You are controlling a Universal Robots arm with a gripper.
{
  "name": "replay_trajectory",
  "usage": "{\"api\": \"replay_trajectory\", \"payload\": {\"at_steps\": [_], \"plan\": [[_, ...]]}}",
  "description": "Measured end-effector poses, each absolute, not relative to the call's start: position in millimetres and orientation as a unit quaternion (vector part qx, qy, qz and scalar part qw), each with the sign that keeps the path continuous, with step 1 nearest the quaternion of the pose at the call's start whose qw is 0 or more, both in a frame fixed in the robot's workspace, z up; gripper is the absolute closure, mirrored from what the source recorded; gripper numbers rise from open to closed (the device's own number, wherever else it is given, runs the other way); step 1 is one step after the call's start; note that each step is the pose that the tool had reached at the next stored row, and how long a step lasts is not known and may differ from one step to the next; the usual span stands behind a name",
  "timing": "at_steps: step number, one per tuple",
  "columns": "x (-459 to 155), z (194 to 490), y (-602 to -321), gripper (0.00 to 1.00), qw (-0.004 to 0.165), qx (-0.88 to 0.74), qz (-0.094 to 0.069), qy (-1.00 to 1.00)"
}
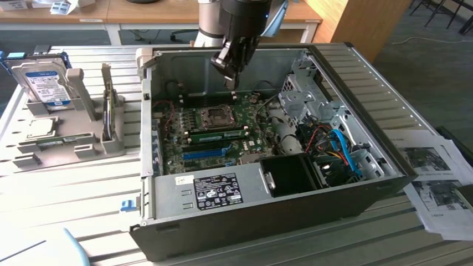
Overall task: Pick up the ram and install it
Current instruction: 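Press down the ram until it locks into place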
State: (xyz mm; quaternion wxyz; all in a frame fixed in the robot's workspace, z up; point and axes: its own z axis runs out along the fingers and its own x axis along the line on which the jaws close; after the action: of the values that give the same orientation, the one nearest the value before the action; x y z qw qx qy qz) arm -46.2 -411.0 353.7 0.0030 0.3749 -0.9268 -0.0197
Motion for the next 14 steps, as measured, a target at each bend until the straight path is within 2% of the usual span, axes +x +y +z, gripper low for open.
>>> {"api": "replay_trajectory", "payload": {"at_steps": [14], "plan": [[-46.3, 353.6, -411.0, 0.91, -0.001, 0.265, -0.017, -0.964]]}}
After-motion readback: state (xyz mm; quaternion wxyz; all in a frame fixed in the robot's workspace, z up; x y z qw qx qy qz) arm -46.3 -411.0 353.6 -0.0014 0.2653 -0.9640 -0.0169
